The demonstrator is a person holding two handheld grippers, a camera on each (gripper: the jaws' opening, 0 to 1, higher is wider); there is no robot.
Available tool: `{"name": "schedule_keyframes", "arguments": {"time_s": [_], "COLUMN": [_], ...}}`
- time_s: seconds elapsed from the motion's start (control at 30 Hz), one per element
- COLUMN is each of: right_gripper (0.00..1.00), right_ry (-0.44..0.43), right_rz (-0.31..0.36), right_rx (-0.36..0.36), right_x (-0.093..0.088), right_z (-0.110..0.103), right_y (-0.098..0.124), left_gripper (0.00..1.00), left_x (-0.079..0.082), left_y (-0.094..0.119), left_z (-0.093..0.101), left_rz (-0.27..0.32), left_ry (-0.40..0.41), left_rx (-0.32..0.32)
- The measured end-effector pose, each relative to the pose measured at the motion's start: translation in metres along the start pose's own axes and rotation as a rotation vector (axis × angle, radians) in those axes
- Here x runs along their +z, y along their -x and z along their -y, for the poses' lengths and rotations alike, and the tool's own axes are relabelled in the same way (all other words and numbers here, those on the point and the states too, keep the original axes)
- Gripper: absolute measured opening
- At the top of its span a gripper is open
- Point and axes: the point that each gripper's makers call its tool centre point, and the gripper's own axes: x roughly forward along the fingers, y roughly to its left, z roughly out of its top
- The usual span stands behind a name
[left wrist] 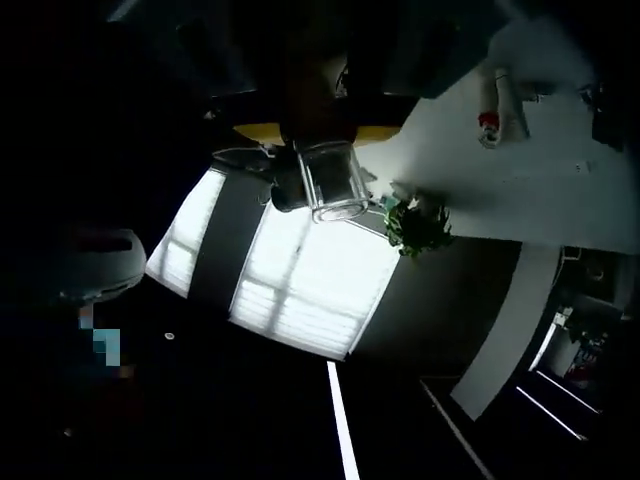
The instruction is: Arrange the skincare products in the storage area until every visible bottle or jar stands upright without overlapping.
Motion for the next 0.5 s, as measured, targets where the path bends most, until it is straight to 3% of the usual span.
{"name": "schedule_keyframes", "arguments": {"time_s": [0.07, 0.13, 0.4, 0.5], "right_gripper": [0.17, 0.14, 0.12, 0.12], "right_ry": [0.018, 0.024, 0.104, 0.135], "right_rz": [-0.004, -0.018, -0.041, -0.027], "right_rx": [0.013, 0.003, -0.088, -0.14], "right_x": [0.0, -0.003, -0.004, 0.002], "right_z": [-0.004, -0.004, 0.0, 0.006], "right_y": [-0.004, -0.006, -0.007, -0.006], "left_gripper": [0.18, 0.18, 0.16, 0.17], "left_x": [-0.002, -0.002, -0.005, 0.002], "left_y": [-0.003, -0.002, -0.001, 0.0], "left_z": [-0.003, -0.002, 0.0, -0.006], "left_rz": [-0.021, -0.03, -0.044, -0.013], "left_ry": [-0.016, -0.008, -0.014, -0.056], "left_rx": [0.006, -0.006, -0.01, 0.025]}}
